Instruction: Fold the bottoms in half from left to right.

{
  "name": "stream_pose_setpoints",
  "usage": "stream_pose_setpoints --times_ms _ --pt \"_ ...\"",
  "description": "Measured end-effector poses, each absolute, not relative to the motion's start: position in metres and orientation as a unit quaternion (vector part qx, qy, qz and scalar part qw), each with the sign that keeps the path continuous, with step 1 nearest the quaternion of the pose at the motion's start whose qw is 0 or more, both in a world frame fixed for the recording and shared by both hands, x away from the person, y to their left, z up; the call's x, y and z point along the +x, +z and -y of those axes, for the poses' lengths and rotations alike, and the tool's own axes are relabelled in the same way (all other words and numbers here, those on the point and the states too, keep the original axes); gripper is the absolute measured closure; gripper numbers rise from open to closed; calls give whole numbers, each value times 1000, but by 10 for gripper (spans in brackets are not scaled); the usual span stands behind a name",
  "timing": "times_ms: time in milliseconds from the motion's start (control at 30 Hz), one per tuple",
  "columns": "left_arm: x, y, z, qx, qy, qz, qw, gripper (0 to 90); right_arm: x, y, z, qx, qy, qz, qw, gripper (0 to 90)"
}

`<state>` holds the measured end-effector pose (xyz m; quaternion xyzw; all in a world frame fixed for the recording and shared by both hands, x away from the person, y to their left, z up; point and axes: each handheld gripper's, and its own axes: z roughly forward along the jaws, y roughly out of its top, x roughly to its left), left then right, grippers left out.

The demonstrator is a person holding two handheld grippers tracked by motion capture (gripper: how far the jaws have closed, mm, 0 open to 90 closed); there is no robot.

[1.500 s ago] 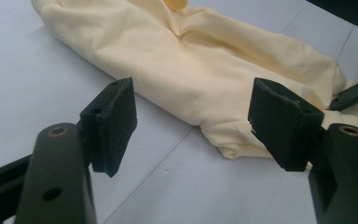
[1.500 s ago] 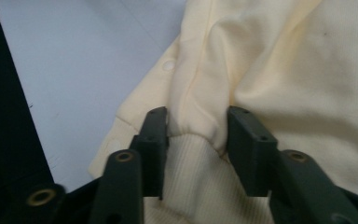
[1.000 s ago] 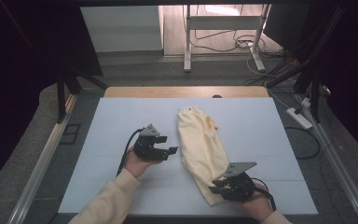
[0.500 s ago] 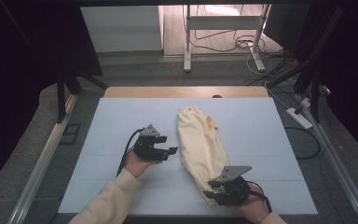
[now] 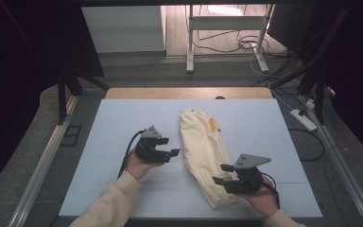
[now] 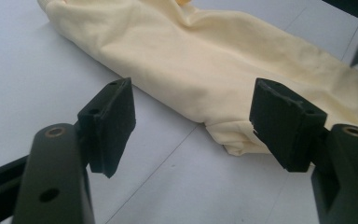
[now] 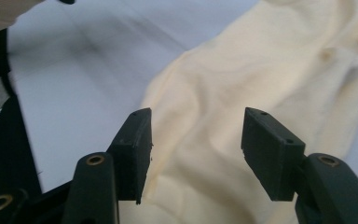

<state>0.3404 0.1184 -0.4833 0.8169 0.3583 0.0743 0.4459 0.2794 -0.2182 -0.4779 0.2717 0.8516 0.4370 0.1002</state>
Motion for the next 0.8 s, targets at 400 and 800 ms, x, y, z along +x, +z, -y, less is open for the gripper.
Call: stream_pose_setpoints --times_ms 400,800 --pt "341 -482 -120 816 73 -359 448 303 302 -484 224 298 417 -850 124 415" --pt "340 -482 -121 817 74 -358 446 303 315 -486 225 306 417 -846 130 416"
